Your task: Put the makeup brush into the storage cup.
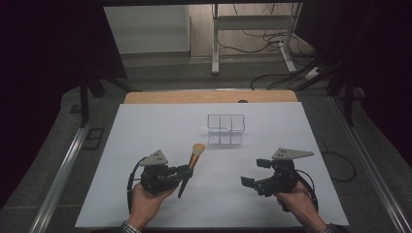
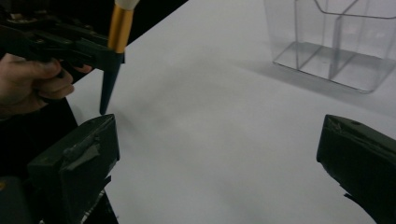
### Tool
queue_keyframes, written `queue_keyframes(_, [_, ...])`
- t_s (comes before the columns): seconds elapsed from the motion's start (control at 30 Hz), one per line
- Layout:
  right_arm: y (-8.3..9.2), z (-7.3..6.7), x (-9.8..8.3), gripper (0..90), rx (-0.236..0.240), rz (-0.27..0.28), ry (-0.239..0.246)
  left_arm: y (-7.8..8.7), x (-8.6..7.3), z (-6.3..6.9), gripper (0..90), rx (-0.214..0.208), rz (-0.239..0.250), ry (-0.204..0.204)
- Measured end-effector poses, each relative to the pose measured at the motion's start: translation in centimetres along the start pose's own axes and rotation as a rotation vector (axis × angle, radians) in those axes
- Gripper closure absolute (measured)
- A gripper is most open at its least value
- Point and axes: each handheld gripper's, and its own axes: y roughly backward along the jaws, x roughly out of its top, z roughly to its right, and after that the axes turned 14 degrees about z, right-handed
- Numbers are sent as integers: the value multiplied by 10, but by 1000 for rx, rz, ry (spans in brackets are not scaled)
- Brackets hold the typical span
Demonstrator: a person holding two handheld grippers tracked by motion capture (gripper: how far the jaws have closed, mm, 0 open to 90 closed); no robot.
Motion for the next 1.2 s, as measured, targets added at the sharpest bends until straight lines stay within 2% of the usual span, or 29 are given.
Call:
queue_keyframes(0.3, [-17,-7,3,0,27,6,0,-2,0,0,738,-4,7,4])
queue_keyframes(0.47, [-27,-9,6,0,54,25,-49,-6,1,1,738,-13,3,0])
queue_keyframes(0.9, [-47,-18,13,0,60,39,-60,-14,2,4,738,-24,5,-9])
queue_keyframes(1.2, [-62,-25,16,0,85,38,-63,-19,2,8,738,-39,5,-16])
